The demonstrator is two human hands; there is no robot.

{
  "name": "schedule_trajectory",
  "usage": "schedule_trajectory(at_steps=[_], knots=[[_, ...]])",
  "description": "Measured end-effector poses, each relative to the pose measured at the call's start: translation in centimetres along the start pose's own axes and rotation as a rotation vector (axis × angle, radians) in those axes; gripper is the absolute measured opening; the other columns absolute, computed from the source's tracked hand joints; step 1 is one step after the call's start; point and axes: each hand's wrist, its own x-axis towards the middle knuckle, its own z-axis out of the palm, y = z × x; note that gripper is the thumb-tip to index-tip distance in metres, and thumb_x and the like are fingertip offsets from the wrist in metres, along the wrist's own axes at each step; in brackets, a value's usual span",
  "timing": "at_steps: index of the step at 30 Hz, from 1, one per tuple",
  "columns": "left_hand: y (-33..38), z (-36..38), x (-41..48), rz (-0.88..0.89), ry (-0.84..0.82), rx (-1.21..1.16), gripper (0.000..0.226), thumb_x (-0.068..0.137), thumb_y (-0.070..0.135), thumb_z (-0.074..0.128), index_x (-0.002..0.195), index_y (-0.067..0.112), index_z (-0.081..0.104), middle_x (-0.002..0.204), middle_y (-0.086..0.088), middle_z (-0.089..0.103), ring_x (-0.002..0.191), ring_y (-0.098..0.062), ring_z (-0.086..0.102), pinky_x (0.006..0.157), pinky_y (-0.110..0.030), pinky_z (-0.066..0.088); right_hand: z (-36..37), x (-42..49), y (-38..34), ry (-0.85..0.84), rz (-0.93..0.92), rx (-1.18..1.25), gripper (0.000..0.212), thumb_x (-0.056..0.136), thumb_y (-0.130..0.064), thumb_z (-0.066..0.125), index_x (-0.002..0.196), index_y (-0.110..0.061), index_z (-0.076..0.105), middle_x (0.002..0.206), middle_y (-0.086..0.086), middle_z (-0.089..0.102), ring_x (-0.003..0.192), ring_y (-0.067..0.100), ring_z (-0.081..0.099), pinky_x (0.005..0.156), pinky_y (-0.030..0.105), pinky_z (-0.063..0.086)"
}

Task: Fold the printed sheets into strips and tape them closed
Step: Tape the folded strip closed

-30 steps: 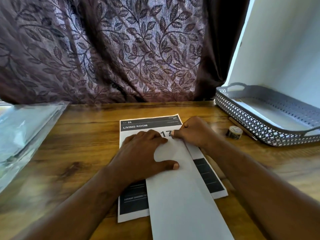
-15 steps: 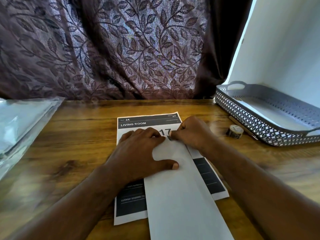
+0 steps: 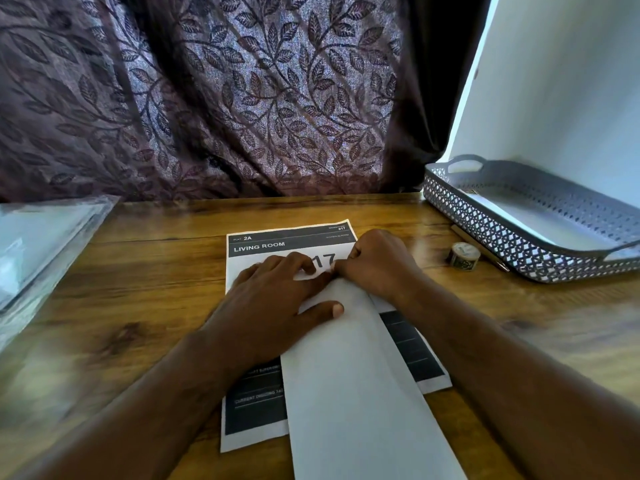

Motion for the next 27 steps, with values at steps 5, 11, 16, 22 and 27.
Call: schedule_trajectory(at_steps=[5,11,16,22,27], knots=[[0.1,-0.3,0.1,0.002,-0.011,0.011,0.089,0.075,0.084,0.0,0.152,0.049,0.027,0.152,0.015,0.03,0.139,-0.013,0.03,0.113,-0.041,0.031,-0.8,0.6,0.7,-0.004,0.033,0.025,0.036,0.084,-0.025,0.075,0.059,-0.021,0.048,0.06,-0.011,0.045,0.055,0.003,0.042,0.033,0.009,0.031],[0.0,-0.2,0.4,0.002,-0.034,0.018,0.087,0.074,0.085,0.0,0.153,0.053,0.018,0.151,0.014,0.03,0.139,-0.013,0.029,0.113,-0.042,0.031,-1.0,1.0,1.2,-0.003,0.072,0.09,0.041,0.091,-0.045,0.068,0.064,-0.015,0.063,0.056,-0.01,0.054,0.053,0.009,0.049,0.044,0.023,0.031],[0.1,-0.2,0.3,-0.004,-0.016,0.018,0.087,0.075,0.085,0.004,0.152,0.051,0.026,0.149,0.014,0.034,0.137,-0.013,0.032,0.11,-0.041,0.033,-0.6,0.4,0.4,0.003,-0.019,0.059,0.056,0.081,-0.064,0.072,0.052,-0.026,0.043,0.036,-0.02,0.045,0.041,0.003,0.038,0.044,0.019,0.023],[0.2,-0.4,0.3,-0.024,-0.021,-0.009,0.079,0.08,0.084,0.016,0.149,0.05,0.034,0.147,0.016,0.034,0.136,-0.013,0.032,0.11,-0.041,0.032,-0.1,0.5,0.3,-0.005,-0.036,0.001,0.042,0.08,-0.055,0.076,0.091,-0.02,0.055,0.091,-0.004,0.057,0.086,0.016,0.05,0.054,0.025,0.027],[0.4,-0.8,0.3,-0.018,-0.025,0.008,0.081,0.078,0.085,0.014,0.149,0.05,0.034,0.145,0.015,0.038,0.135,-0.014,0.035,0.109,-0.043,0.034,-0.5,0.6,0.7,-0.027,-0.005,0.041,0.057,0.077,-0.051,0.082,0.112,-0.012,0.058,0.098,-0.001,0.057,0.085,0.014,0.05,0.054,0.024,0.029]])
